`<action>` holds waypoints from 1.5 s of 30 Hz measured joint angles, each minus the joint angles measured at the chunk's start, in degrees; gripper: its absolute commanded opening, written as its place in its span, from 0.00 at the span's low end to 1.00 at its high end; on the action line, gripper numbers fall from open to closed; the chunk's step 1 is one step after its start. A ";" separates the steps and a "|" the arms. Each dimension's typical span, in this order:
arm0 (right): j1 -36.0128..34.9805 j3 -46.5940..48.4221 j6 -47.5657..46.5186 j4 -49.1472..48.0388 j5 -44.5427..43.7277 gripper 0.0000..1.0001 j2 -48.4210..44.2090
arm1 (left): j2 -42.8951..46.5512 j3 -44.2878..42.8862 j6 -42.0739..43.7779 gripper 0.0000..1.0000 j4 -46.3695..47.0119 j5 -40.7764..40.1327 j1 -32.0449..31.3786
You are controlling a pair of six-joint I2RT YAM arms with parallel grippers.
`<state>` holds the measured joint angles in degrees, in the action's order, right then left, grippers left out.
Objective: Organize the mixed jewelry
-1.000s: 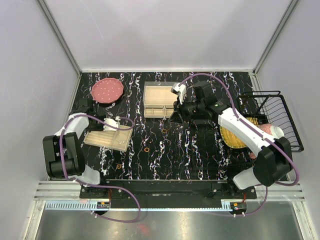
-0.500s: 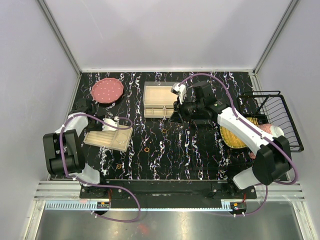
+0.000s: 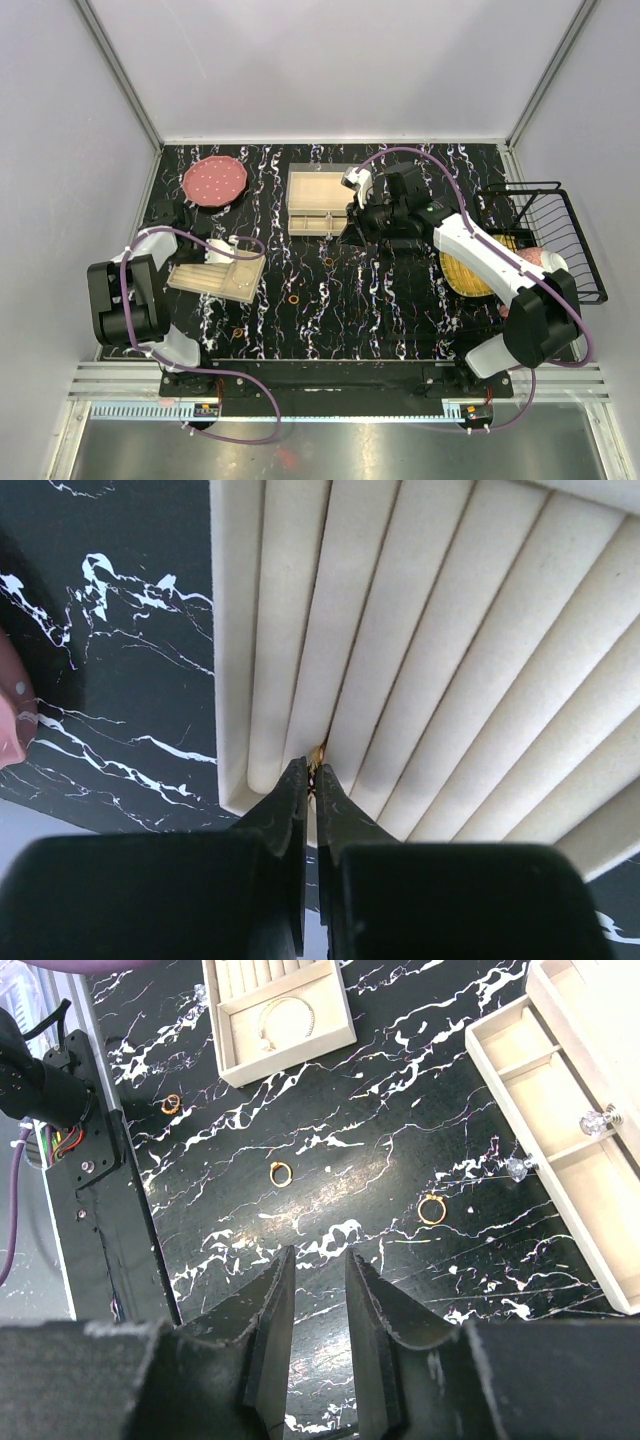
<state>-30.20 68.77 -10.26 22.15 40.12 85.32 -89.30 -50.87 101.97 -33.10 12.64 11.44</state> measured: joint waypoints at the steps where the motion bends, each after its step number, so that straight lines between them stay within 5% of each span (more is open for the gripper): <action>1: 0.00 0.00 0.02 -0.02 0.00 0.33 0.00 | -0.13 0.04 0.02 0.00 0.13 0.00 0.00; 14: 0.00 0.00 0.02 0.00 0.00 0.33 0.11 | 0.00 2.38 0.37 0.00 3.69 -0.02 0.00; 26: 0.04 0.00 0.11 0.00 0.00 0.33 0.11 | 2.03 2.25 -2.71 0.30 1.88 0.17 0.02; 38: 0.24 0.00 0.24 0.00 -0.07 0.33 0.11 | 7.67 -0.87 -4.61 0.32 -3.74 1.49 0.07; 45: 0.26 0.00 0.24 0.00 -0.26 0.34 0.11 | 16.28 -2.58 -11.91 0.36 -9.49 9.75 -0.85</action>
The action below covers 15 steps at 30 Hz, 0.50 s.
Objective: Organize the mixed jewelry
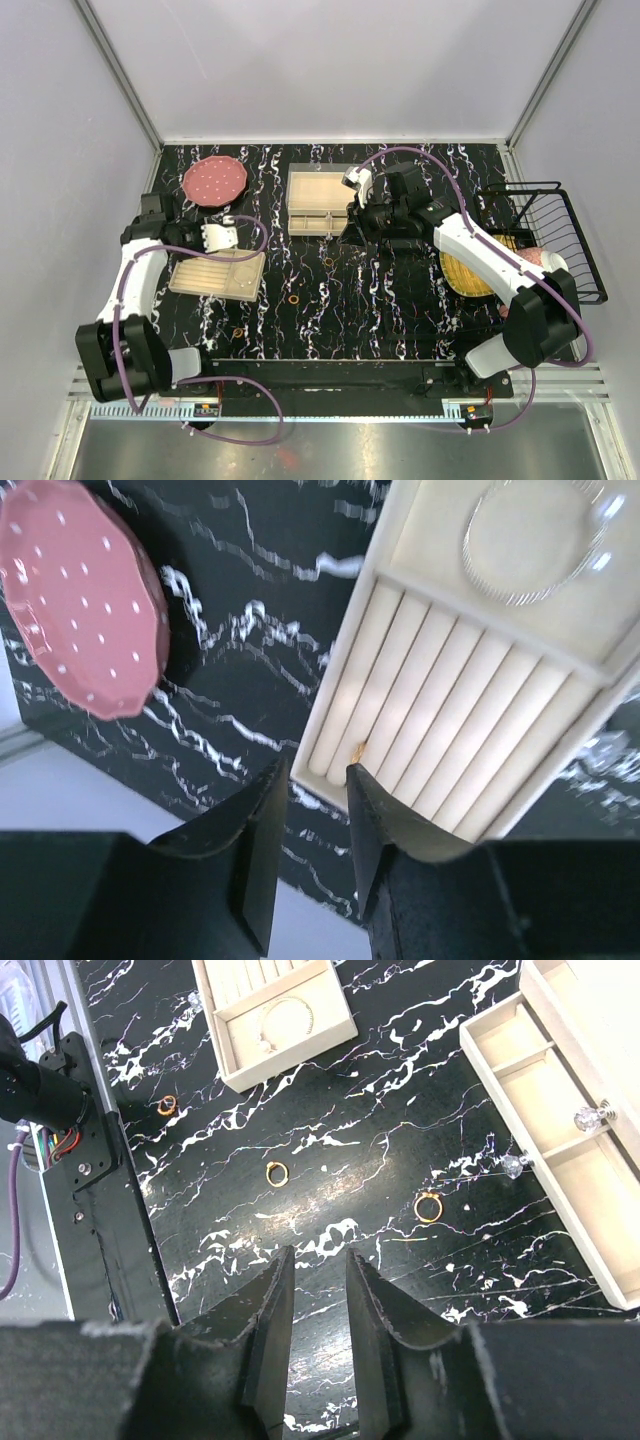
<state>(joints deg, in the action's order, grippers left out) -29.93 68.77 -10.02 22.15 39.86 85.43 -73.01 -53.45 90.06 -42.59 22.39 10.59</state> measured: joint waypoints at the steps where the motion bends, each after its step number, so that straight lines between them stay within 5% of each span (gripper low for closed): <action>1: 0.00 0.00 0.00 0.00 -0.09 0.34 0.00 | 1.14 -0.50 -2.14 0.36 -1.03 1.29 -0.72; 15: 0.22 0.00 -0.11 0.02 -3.43 0.35 0.00 | 8.17 -0.04 -27.45 0.39 -10.60 6.64 -27.78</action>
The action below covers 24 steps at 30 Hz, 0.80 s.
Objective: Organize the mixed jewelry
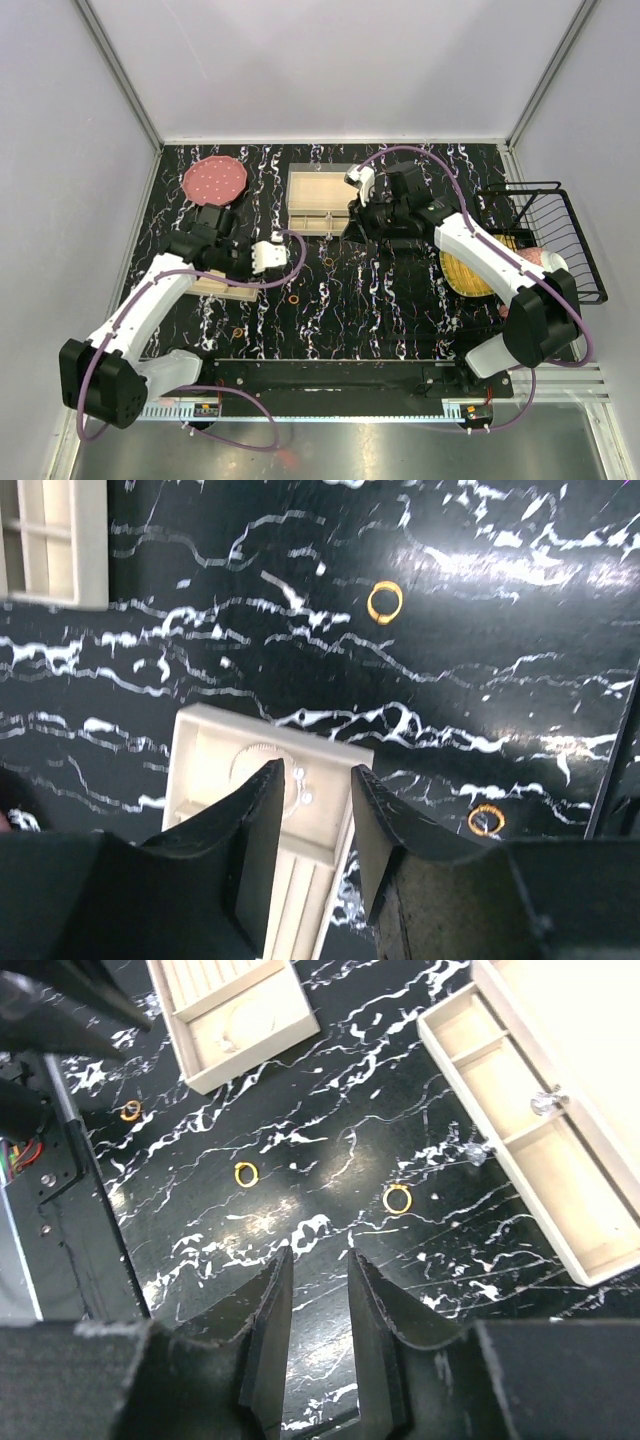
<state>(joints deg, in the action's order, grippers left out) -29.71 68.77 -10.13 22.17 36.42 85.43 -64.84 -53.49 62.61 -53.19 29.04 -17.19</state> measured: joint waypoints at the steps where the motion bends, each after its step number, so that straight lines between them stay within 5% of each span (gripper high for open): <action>1: 0.17 0.00 0.02 0.00 -0.61 0.35 -0.02 | 0.20 0.22 -1.38 0.39 0.70 -0.02 -1.44; 12: 6.84 0.76 2.08 0.13 -11.93 0.34 2.69 | -13.60 0.22 -16.68 0.35 10.86 -5.64 -16.17; 24: 9.16 0.74 2.45 0.02 -13.92 0.34 2.99 | -20.41 -2.49 -29.29 0.36 20.09 -11.13 -18.71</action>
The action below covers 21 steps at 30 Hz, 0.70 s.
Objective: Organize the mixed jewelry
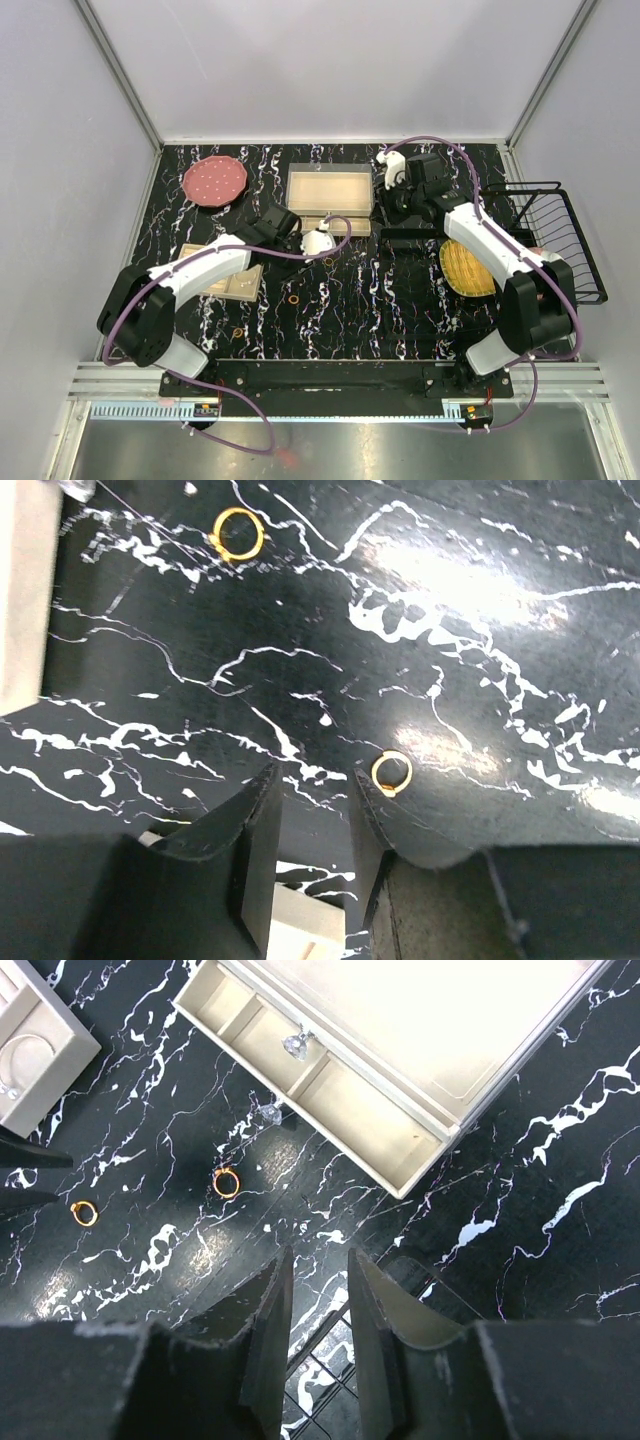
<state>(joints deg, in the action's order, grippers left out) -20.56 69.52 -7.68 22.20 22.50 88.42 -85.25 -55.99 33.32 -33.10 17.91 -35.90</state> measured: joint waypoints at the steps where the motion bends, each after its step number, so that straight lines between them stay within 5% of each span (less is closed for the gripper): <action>1: 0.00 0.00 -0.02 0.00 0.07 0.35 0.22 | -0.04 -0.28 -0.70 0.36 0.59 -0.48 -0.02; 21: 3.78 -0.28 0.68 -1.51 -8.50 0.32 1.25 | -14.73 -14.62 -19.34 0.39 4.59 -2.27 -1.57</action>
<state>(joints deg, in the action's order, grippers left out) -16.78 69.23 -7.01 20.69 14.00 89.67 -99.98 -70.61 13.98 -28.51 15.64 -37.47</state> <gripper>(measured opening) 0.328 0.388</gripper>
